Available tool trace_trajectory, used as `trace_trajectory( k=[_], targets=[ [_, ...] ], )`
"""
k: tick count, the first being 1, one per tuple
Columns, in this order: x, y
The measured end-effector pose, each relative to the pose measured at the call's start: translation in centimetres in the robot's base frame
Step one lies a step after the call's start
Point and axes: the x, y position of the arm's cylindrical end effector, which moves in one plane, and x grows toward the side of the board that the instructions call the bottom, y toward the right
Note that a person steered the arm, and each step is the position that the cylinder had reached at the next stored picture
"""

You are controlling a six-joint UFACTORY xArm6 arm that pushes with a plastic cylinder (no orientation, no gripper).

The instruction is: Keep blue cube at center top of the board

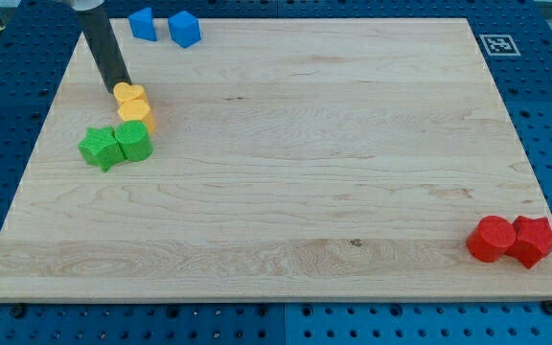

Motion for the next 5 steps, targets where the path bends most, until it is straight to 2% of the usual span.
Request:
trace_trajectory(
  k=[1,3,4,5],
  targets=[
    [-0.2,-0.1],
    [-6.5,-5.1],
    [-10.9,-5.3],
    [-14.3,-2.8]
  ],
)
